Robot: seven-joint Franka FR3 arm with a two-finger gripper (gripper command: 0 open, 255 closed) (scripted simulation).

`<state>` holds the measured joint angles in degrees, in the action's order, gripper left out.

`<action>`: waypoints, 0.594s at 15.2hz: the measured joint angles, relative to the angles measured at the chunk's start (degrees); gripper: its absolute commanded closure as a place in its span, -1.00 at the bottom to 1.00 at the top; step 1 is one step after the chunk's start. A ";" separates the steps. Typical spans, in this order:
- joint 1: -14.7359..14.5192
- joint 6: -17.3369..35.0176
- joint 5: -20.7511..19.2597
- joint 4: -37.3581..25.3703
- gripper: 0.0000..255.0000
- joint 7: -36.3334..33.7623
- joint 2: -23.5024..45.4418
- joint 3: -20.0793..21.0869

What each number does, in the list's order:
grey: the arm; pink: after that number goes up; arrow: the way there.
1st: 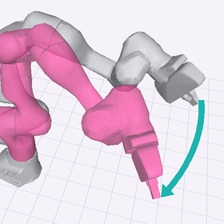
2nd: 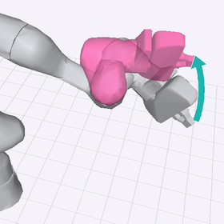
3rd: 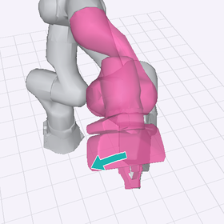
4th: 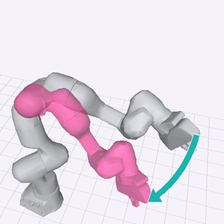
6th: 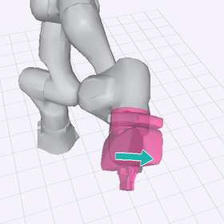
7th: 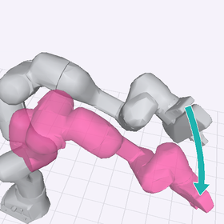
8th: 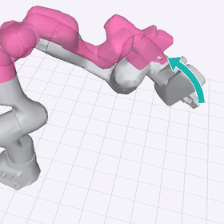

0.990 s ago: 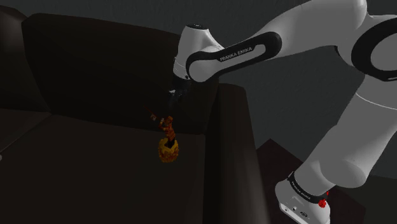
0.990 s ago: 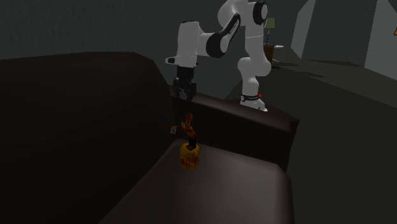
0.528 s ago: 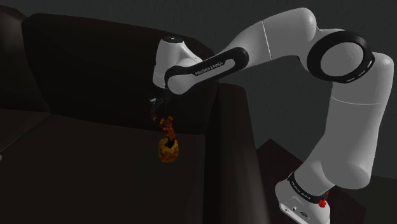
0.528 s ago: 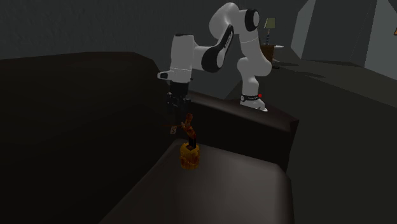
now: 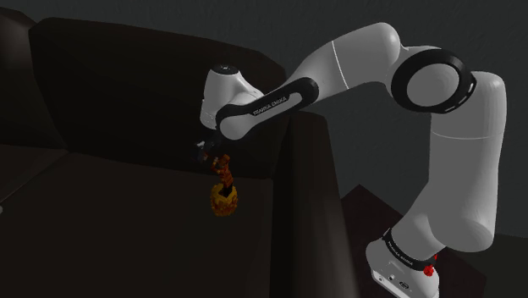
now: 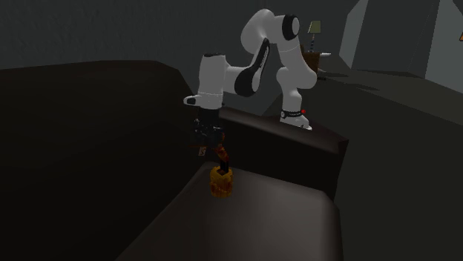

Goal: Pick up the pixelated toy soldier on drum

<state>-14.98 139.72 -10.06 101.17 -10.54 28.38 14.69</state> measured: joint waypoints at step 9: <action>-0.18 0.47 -0.20 0.14 1.00 -0.26 0.28 -0.09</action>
<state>-15.16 140.20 -10.26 101.31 -10.80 28.66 14.60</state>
